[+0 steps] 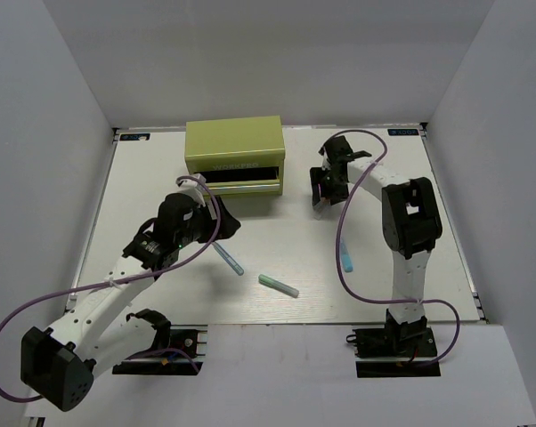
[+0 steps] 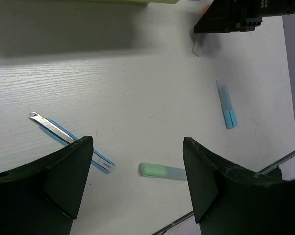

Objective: Sort the stationery into containers
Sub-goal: Pick up the pen from the center of the board.

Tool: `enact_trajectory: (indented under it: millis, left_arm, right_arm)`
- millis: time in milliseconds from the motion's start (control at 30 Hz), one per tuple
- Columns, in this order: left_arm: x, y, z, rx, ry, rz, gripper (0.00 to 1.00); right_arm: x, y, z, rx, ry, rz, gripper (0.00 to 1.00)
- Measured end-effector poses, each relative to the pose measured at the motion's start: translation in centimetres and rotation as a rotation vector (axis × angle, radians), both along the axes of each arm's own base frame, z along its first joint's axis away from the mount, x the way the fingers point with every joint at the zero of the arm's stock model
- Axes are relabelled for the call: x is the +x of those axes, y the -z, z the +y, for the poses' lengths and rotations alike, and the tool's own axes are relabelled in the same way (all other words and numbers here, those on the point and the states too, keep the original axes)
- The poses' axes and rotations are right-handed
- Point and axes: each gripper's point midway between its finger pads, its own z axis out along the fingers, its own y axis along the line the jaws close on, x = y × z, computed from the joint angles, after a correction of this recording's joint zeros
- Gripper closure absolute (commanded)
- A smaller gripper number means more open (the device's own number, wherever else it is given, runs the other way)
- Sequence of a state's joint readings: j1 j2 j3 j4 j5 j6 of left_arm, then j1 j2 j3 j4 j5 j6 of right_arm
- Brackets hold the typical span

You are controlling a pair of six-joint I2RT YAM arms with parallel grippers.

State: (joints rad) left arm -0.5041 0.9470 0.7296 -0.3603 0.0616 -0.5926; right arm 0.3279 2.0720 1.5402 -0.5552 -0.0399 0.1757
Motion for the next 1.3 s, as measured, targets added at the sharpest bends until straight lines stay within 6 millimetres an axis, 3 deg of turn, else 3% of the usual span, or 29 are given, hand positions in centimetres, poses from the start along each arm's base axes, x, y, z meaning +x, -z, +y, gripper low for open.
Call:
enact_trajectory:
  millis: [333, 367, 433, 467, 567, 700, 800, 867, 1033, 1167, 1300]
  left_arm:
    - [-0.4, -1.0, 0.2, 0.004, 0.021, -0.041, 0.16]
    - [-0.4, -1.0, 0.2, 0.004, 0.021, -0.042, 0.16]
    - [-0.5, -1.0, 0.2, 0.005, 0.027, -0.043, 0.16]
    - [-0.5, -1.0, 0.2, 0.006, 0.029, -0.043, 0.16]
    - [-0.5, -1.2, 0.1, 0.005, 0.038, -0.051, 0.16]
    - [-0.4, -1.6, -0.3, -0.008, 0.057, -0.071, 0.16]
    - [-0.3, -2.1, -0.7, -0.026, 0.075, -0.092, 0.16]
    - [-0.3, -2.2, -0.9, -0.036, 0.082, -0.103, 0.16]
    - [-0.2, -2.3, -1.1, -0.051, 0.087, -0.128, 0.16]
    - [-0.4, -3.3, -0.9, -0.071, 0.085, -0.169, 0.16]
    - [-0.2, -3.6, -0.9, -0.07, 0.079, -0.172, 0.16]
  right_arm:
    - [-0.4, 0.8, 0.0, -0.005, 0.001, 0.013, 0.49]
    - [-0.4, 0.8, 0.0, -0.002, -0.006, 0.014, 0.57]
    - [-0.6, 0.8, 0.2, 0.014, -0.042, 0.016, 0.63]
    - [-0.8, 0.8, 0.4, 0.027, -0.07, 0.02, 0.73]
    - [-1.4, 0.7, 0.8, 0.054, -0.156, 0.024, 0.84]
    - [-2.5, -0.1, 0.5, 0.052, -0.305, 0.01, 0.89]
    - [-2.6, -2.6, 0.5, 0.05, -0.427, -0.056, 0.9]
    - [-2.5, -5.2, 0.7, 0.055, -0.513, -0.129, 0.92]
    - [-2.0, -14.4, 2.2, 0.08, -0.76, -0.428, 0.94]
    - [-2.8, -20.6, 3.7, 0.086, -0.969, -0.656, 0.94]
    - [-3.1, -26.0, 6.6, 0.08, -1.19, -0.848, 0.92]
